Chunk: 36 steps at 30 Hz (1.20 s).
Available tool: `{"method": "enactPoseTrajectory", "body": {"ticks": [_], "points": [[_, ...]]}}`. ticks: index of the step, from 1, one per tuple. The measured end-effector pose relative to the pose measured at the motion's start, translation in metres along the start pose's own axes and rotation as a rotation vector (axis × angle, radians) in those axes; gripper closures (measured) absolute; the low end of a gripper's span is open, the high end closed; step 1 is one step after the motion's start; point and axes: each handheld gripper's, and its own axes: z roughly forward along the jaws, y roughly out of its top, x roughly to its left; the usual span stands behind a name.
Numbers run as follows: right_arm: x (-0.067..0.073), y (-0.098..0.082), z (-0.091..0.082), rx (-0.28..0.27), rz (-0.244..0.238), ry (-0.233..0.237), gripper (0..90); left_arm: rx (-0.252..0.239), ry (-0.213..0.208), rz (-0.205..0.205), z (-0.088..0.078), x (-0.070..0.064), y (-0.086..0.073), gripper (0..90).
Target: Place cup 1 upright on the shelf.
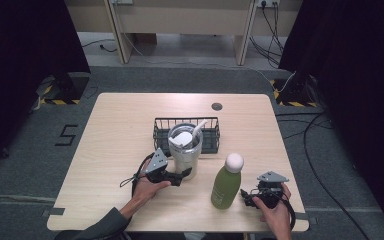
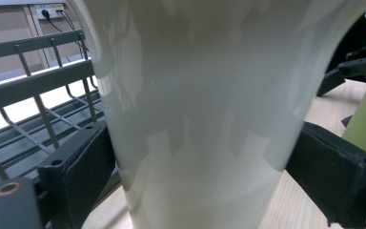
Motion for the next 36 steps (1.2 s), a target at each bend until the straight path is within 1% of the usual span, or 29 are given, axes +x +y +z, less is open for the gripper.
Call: {"method": "enactPoseTrajectory", "body": {"ticks": [5, 7, 9, 10, 13, 16, 19, 25, 36], "points": [[0.000, 0.000, 0.000, -0.001, -0.004, 0.001, 0.3, -0.028, -0.013, -0.001, 0.006, 0.002, 0.000, 8.6], [0.000, 0.000, 0.000, -0.001, -0.004, 0.001, 0.3, -0.036, -0.014, -0.005, 0.008, 0.002, 0.000, 7.9], [0.000, 0.000, 0.000, 0.000, -0.001, 0.001, 0.3, -0.050, -0.018, -0.022, 0.010, 0.002, 0.000, 7.6], [0.000, 0.000, 0.000, -0.001, -0.004, 0.001, 0.3, -0.062, -0.020, -0.023, 0.011, 0.002, -0.001, 7.6], [0.000, 0.000, 0.000, 0.000, -0.001, 0.001, 0.3, -0.073, -0.019, -0.023, 0.013, 0.002, -0.002, 7.7], [0.000, 0.000, 0.000, 0.000, -0.002, 0.002, 0.3, -0.075, -0.019, -0.032, 0.015, 0.002, -0.003, 7.7], [0.000, 0.000, 0.000, 0.000, -0.002, 0.002, 0.3, -0.071, -0.015, -0.021, 0.017, 0.002, -0.003, 7.8], [0.000, 0.000, 0.000, 0.001, -0.003, 0.002, 0.3, -0.076, -0.021, -0.030, 0.019, 0.003, -0.005, 8.1], [0.000, 0.000, 0.000, 0.001, -0.006, 0.005, 0.3, -0.077, -0.015, -0.022, 0.019, 0.002, -0.005, 8.6]]}}
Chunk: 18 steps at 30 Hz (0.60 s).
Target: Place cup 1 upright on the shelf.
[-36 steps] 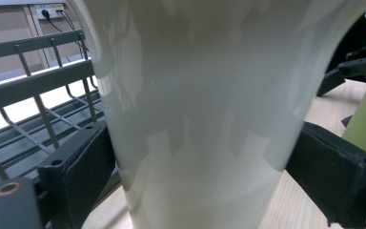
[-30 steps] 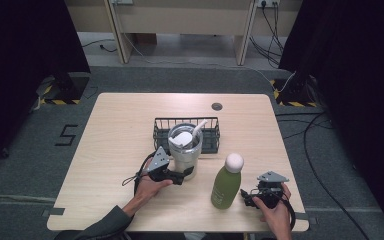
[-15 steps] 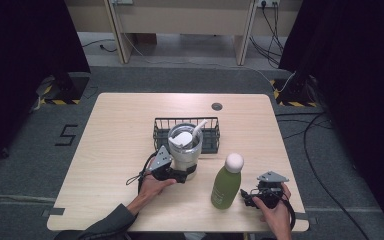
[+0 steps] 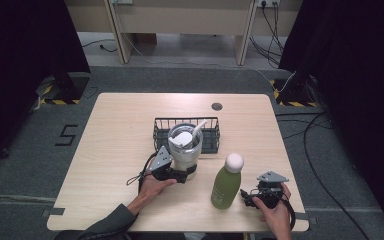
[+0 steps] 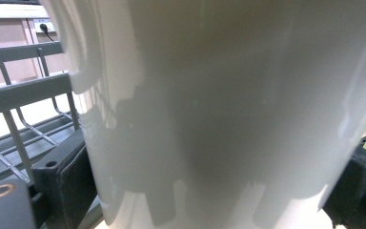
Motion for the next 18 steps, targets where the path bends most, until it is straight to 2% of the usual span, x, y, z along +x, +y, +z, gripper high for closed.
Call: {"method": "enactPoseTrajectory", "body": {"ticks": [15, 18], "points": [[0.0000, 0.0001, 0.0001, -0.002, -0.006, 0.003, 0.3, 0.001, 0.008, 0.030, -0.0004, -0.0012, 0.0014, 10.5], [0.0000, 0.0001, 0.0001, -0.002, -0.006, 0.003, 0.3, 0.008, -0.003, 0.055, -0.0004, -0.0019, 0.0027, 10.5]]}}
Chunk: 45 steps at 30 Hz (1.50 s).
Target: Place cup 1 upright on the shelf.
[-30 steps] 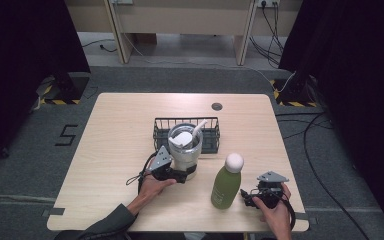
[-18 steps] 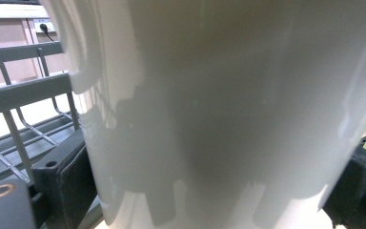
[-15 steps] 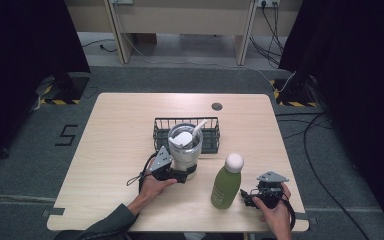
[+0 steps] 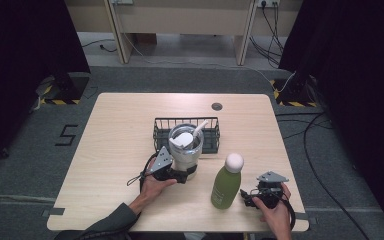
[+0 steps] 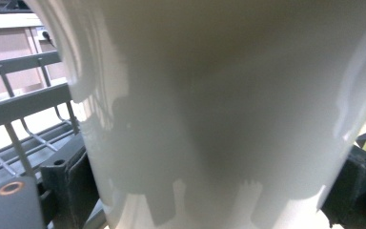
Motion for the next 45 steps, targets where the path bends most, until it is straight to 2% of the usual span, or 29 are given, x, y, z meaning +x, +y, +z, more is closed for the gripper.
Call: {"method": "enactPoseTrajectory", "body": {"ticks": [2, 5, 8, 14, 25, 27, 33, 35, 39, 45], "points": [[0.000, 0.000, 0.000, 0.000, 0.000, 0.000, 0.3, 0.000, -0.006, 0.003, 0.000, 0.000, 0.000, 10.6], [0.000, 0.000, 0.000, 0.000, 0.000, 0.000, 0.3, -0.006, -0.033, -0.025, 0.000, -0.002, 0.001, 10.6], [0.000, 0.000, 0.000, 0.000, 0.000, 0.000, 0.3, -0.009, -0.041, -0.029, 0.000, -0.004, 0.003, 10.6], [0.000, 0.000, 0.000, 0.000, 0.000, 0.000, 0.3, -0.030, -0.055, -0.039, -0.004, -0.004, 0.015, 10.6], [0.000, 0.000, 0.000, 0.000, 0.000, 0.000, 0.3, -0.025, -0.048, -0.050, -0.012, 0.003, 0.038, 10.6], [0.000, 0.000, 0.000, 0.000, 0.000, 0.000, 0.3, -0.025, -0.039, -0.038, -0.014, 0.004, 0.044, 10.6], [0.000, 0.000, 0.000, 0.000, 0.000, 0.000, 0.3, -0.033, -0.028, -0.045, -0.022, 0.009, 0.061, 10.5], [0.000, 0.000, 0.000, 0.000, 0.000, 0.000, 0.3, -0.029, -0.018, -0.049, -0.025, 0.014, 0.070, 10.5], [0.000, 0.000, 0.000, 0.000, 0.000, 0.000, 0.3, -0.018, 0.005, -0.025, -0.029, 0.020, 0.081, 10.5], [0.000, 0.000, 0.000, 0.000, 0.000, 0.000, 0.3, -0.023, 0.009, -0.038, -0.033, 0.026, 0.095, 10.5]]}}
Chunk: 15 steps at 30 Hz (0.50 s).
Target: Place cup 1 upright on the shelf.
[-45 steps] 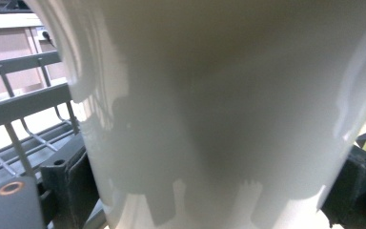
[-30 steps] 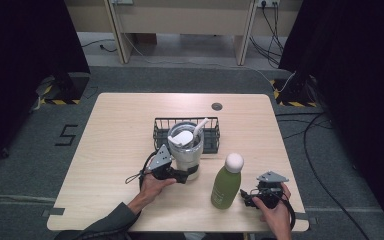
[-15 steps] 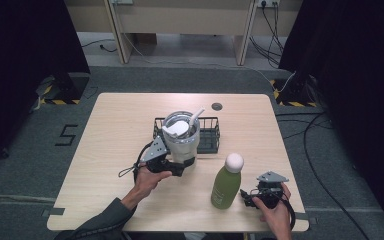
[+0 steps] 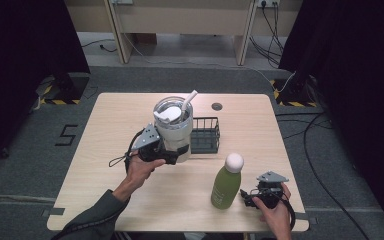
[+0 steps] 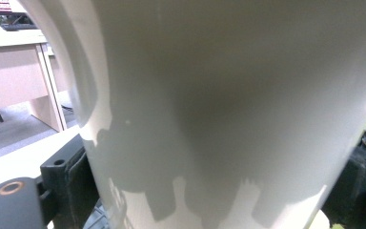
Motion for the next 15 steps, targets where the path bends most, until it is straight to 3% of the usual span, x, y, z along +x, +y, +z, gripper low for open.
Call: {"method": "enactPoseTrajectory", "body": {"ticks": [6, 11, 15], "points": [[0.000, 0.000, 0.000, 0.000, 0.001, 0.001, 0.3, 0.007, 0.031, 0.013, 0.000, 0.007, 0.013, 10.5], [0.000, 0.000, 0.000, 0.000, 0.001, 0.001, 0.3, 0.002, 0.042, -0.005, 0.002, 0.015, 0.023, 10.5], [0.000, 0.000, 0.000, 0.001, 0.001, 0.001, 0.3, 0.005, 0.075, 0.021, 0.004, 0.023, 0.030, 10.5]]}}
